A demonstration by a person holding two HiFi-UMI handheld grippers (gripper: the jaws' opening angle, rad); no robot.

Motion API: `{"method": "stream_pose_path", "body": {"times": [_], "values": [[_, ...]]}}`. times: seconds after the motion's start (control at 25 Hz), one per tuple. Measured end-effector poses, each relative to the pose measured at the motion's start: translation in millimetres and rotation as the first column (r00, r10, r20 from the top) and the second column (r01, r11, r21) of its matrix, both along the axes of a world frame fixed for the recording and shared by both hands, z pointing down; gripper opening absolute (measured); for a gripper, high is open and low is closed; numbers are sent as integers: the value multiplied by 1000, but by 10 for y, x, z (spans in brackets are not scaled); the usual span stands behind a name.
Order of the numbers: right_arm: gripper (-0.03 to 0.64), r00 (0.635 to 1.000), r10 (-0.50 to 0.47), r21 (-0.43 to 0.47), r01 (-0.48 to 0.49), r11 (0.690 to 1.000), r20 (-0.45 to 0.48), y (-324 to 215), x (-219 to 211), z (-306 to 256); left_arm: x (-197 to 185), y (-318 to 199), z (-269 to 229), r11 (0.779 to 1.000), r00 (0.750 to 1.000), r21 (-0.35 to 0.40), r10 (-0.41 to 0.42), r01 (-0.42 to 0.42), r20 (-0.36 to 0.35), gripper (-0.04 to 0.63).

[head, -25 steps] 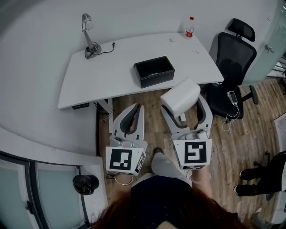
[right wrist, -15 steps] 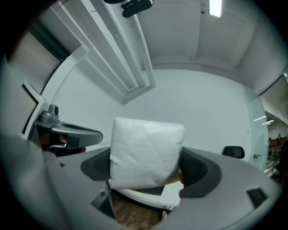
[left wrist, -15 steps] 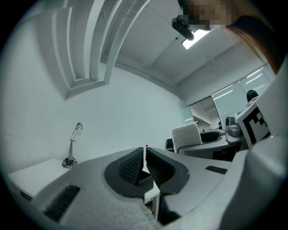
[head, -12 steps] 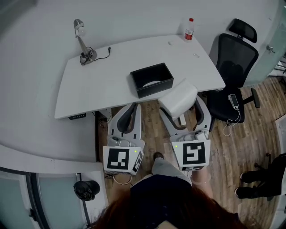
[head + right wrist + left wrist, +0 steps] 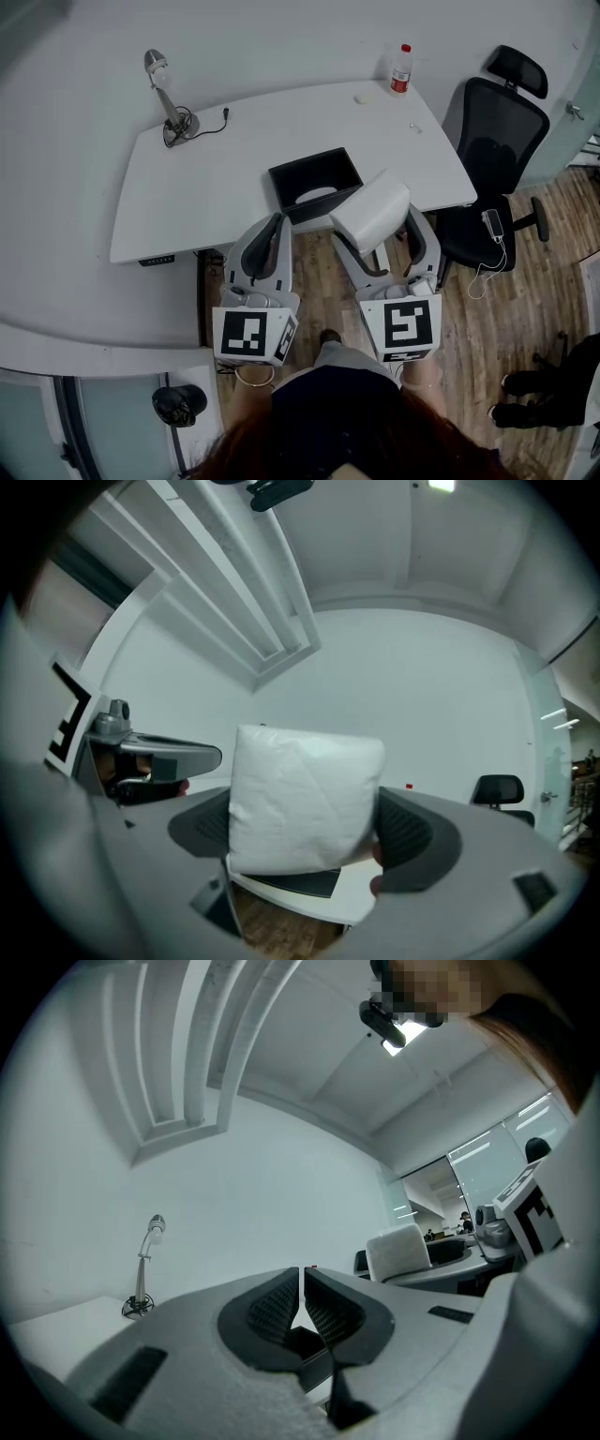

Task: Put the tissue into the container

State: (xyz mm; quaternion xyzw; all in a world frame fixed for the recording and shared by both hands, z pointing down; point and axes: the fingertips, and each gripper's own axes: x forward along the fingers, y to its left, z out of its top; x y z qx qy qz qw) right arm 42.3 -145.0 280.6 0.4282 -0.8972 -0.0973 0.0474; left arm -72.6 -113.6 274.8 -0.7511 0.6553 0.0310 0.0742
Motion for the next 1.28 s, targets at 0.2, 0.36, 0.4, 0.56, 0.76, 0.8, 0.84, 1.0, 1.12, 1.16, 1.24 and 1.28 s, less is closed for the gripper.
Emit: {"method": "stream_pose_path", "body": {"times": [0.2, 0.36, 0.4, 0.56, 0.76, 0.8, 0.84, 1.0, 1.12, 1.16, 1.24, 1.28], "values": [[423, 999, -40, -35, 40, 999, 5, -178, -44, 50, -17, -140, 23, 999, 999, -7, -32, 32, 2, 37], [423, 998, -56, -51, 55, 997, -6, -291, -112, 90, -30, -205, 60, 998, 999, -38, -46, 45, -26, 37], [423, 998, -61, -52, 60, 997, -7, -308, -135, 96, -48, -216, 76, 998, 998, -41, -51, 50, -24, 37], [423, 997, -71, -71, 72, 995, 22, -358, -210, 113, -107, -255, 93, 997, 998, -49, -59, 58, -27, 37], [423, 997, -64, -107, 68, 992, 35, -456, -326, 187, -249, -323, 121, 997, 997, -54, -65, 63, -35, 37], [423, 997, -60, -114, 64, 991, 40, -481, -348, 202, -281, -343, 119, 997, 997, -53, -65, 63, -36, 37], [423, 998, -55, -119, 60, 991, 43, -509, -371, 213, -315, -367, 114, 997, 997, -51, -64, 62, -38, 37], [423, 999, -30, -145, 34, 989, 34, -645, -473, 254, -472, -495, 96, 997, 997, -49, -56, 53, -45, 37], [423, 1000, -11, -167, 15, 986, 28, -752, -559, 286, -600, -611, 100, 998, 998, -50, -44, 42, -54, 37], [423, 1000, -5, -176, 10, 984, 28, -789, -587, 303, -638, -654, 111, 998, 998, -52, -39, 36, -55, 37], [423, 1000, 6, -194, -2, 981, 22, -862, -635, 340, -697, -741, 131, 998, 998, -56, -25, 22, -56, 37], [423, 1000, 12, -200, -8, 980, 18, -899, -656, 355, -719, -786, 135, 998, 998, -57, -17, 14, -56, 37]]}}
